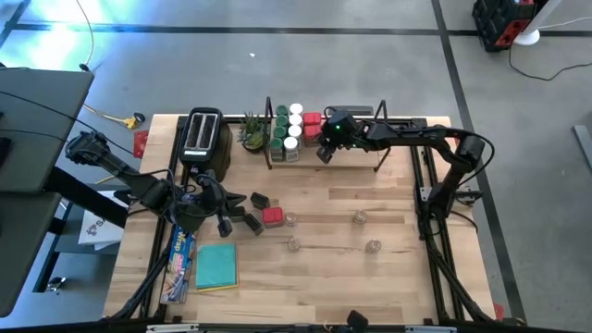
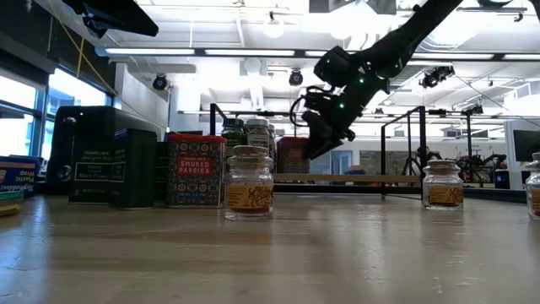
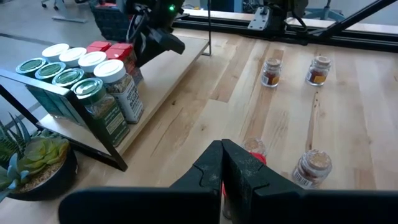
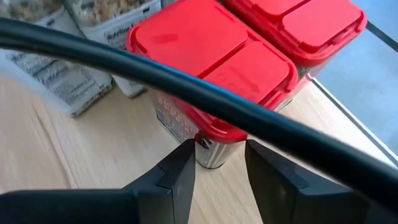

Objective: Shelf spices
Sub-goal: Put the bottom red seasoning can on the shelf aligned with the other red seasoning can

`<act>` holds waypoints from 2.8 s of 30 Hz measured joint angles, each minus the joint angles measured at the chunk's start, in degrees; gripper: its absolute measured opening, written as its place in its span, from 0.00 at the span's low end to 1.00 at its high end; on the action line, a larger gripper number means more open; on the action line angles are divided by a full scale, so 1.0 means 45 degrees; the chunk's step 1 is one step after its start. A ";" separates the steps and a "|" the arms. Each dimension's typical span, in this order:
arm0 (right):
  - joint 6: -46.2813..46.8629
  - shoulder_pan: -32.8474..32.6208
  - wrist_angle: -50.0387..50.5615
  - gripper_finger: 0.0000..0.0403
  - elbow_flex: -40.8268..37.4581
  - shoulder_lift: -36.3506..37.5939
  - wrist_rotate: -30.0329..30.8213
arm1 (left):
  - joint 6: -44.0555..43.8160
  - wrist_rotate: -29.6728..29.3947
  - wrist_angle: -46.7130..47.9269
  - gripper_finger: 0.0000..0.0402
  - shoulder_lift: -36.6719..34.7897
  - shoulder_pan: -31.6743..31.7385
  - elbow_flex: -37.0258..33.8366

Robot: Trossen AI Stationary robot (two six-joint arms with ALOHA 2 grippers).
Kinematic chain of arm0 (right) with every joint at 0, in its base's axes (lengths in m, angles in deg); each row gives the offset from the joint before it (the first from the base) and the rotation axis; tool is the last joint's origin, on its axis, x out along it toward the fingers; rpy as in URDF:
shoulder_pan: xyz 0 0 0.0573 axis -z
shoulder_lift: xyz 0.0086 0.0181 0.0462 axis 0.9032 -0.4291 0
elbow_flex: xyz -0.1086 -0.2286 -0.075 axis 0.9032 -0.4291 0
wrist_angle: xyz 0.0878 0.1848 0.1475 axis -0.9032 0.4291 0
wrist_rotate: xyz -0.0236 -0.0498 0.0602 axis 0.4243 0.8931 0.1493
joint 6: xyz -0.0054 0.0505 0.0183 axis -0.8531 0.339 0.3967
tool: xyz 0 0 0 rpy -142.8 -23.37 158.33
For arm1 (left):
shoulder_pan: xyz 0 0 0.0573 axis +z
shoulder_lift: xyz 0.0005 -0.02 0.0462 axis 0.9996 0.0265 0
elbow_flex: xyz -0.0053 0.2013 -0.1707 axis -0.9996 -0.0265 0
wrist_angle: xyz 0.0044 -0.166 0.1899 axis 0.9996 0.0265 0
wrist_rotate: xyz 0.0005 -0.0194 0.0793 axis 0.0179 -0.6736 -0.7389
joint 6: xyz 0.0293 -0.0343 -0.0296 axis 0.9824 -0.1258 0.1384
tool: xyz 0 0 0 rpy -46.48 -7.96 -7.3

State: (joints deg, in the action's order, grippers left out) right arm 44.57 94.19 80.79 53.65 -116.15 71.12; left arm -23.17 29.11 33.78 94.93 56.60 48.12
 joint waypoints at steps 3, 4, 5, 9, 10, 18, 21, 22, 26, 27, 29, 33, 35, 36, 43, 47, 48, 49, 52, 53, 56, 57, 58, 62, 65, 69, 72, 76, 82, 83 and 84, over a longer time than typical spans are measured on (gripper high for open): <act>0.0281 -0.0048 -0.0128 0.33 0.0000 0.0000 0.0000 | 0.0000 0.0000 -0.0005 0.01 0.0000 0.0000 0.0000; 0.0429 -0.0079 -0.0119 0.33 0.0000 0.0000 0.0005 | 0.0000 0.0000 -0.0005 0.01 0.0000 0.0000 0.0000; 0.0617 -0.0122 -0.0086 0.33 0.0000 0.0000 -0.0008 | 0.0002 0.0000 -0.0005 0.01 -0.0003 0.0000 0.0000; 0.1182 -0.0582 0.0040 0.33 0.0000 -0.0007 -0.0266 | 0.0000 0.0000 -0.0005 0.01 0.0000 0.0000 0.0000; 0.1177 -0.0758 -0.0033 0.33 0.0000 -0.0061 -0.0280 | 0.0000 0.0000 -0.0005 0.01 0.0000 0.0000 0.0000; 0.1118 -0.1426 -0.0510 0.33 0.0005 -0.0557 0.1509 | 0.0000 0.0000 -0.0058 0.01 0.0000 0.0000 0.0000; 0.1145 -0.1413 -0.0410 0.33 0.0005 -0.0443 0.2374 | 0.0000 0.0000 -0.0055 0.01 0.0000 0.0000 0.0000; 0.1219 -0.1413 -0.0354 0.33 0.0005 -0.0342 0.2538 | 0.0000 0.0000 -0.0051 0.01 0.0000 0.0000 0.0000; 0.1319 -0.1434 0.0218 0.33 0.0005 0.0289 0.3077 | 0.0005 0.0000 -0.0054 0.01 0.0000 0.0000 0.0000; 0.1325 -0.1495 0.0398 0.33 0.0005 0.0500 0.3283 | 0.0000 0.0000 -0.0045 0.01 0.0000 0.0000 0.0000; 0.1321 -0.1637 0.0593 0.33 0.0005 0.0953 0.3692 | 0.0000 0.0000 -0.0051 0.01 0.0000 0.0000 0.0000; 0.0757 -0.1870 -0.0032 0.33 0.0005 0.1602 0.2613 | 0.0000 -0.0005 -0.0054 0.01 0.0000 0.0000 0.0000; 0.0797 -0.1877 -0.0539 0.33 0.0005 0.1621 0.1713 | 0.0005 0.0000 -0.0061 0.01 0.0000 0.0000 0.0000; 0.1042 -0.1810 -0.0795 0.33 0.0005 0.1562 0.1469 | 0.0004 -0.0005 -0.0090 0.01 0.0000 0.0000 0.0000; 0.1422 -0.0982 -0.2456 0.33 0.0010 0.0532 0.0539 | 0.0123 -0.0044 -0.0237 0.01 -0.0005 0.0005 0.0000; 0.1417 -0.0723 -0.2755 0.33 0.0010 0.0271 0.0477 | 0.0141 -0.0049 -0.0243 0.01 -0.0005 0.0005 0.0000; 0.1411 -0.0659 -0.2724 0.33 0.0010 0.0231 0.0406 | 0.0145 -0.0053 -0.0243 0.01 -0.0001 0.0005 0.0000; 0.1396 -0.0595 -0.2651 0.33 0.0010 0.0219 0.0295 | 0.0181 -0.0087 -0.0248 0.01 -0.0005 0.0005 0.0000; 0.1368 -0.0464 -0.2381 0.33 0.0010 0.0223 0.0257 | 0.0238 -0.0226 -0.0253 0.01 -0.0005 0.0005 0.0000; 0.1361 -0.0440 -0.2354 0.33 0.0023 0.0223 0.0280 | 0.0238 -0.0228 -0.0250 0.01 -0.0005 0.0005 0.0000; 0.1159 -0.0419 -0.2333 0.33 0.0024 0.0223 0.0555 | 0.0238 -0.0228 -0.0253 0.01 -0.0005 0.0005 0.0000; 0.1076 -0.0423 -0.2328 0.33 0.0024 0.0223 0.0651 | 0.0238 -0.0228 -0.0248 0.01 -0.0005 0.0005 0.0000; 0.0994 -0.0418 -0.2318 0.33 0.0024 0.0223 0.0749 | 0.0238 -0.0226 -0.0248 0.01 -0.0005 0.0005 0.0000; 0.0488 -0.0407 -0.2313 0.33 0.0024 0.0223 0.0842 | 0.0238 -0.0228 -0.0248 0.01 -0.0005 0.0005 0.0000; -0.0095 -0.0408 -0.2368 0.33 0.0024 0.0223 0.0864 | 0.0238 -0.0228 -0.0243 0.01 -0.0005 0.0005 0.0000; -0.0787 -0.0408 -0.2530 0.33 0.0024 0.0224 0.0943 | 0.0238 -0.0228 -0.0245 0.01 -0.0005 0.0005 0.0000; -0.1027 -0.0408 -0.2518 0.33 0.0005 0.0336 0.1361 | 0.0238 -0.0228 -0.0243 0.01 -0.0005 0.0005 0.0000; -0.1117 -0.0408 -0.2572 0.33 0.0000 0.0712 0.1495 | 0.0237 -0.0232 -0.0243 0.01 -0.0005 0.0005 0.0000; -0.1150 -0.0765 -0.2630 0.33 0.0000 0.1603 0.1504 | -0.0206 -0.1305 -0.0233 0.01 0.0019 0.0255 0.0000; -0.1141 -0.0893 -0.2644 0.33 0.0000 0.1773 0.1504 | -0.0287 -0.1530 -0.0194 0.01 -0.0010 0.0543 0.0000; -0.1133 -0.1045 -0.2657 0.33 0.0000 0.1923 0.1506 | -0.0254 -0.1512 -0.0177 0.01 -0.0081 0.0993 0.0000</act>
State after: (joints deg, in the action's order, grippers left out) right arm 39.47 89.49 68.83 53.65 -107.49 77.90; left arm -24.32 22.31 32.99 94.57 61.07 48.12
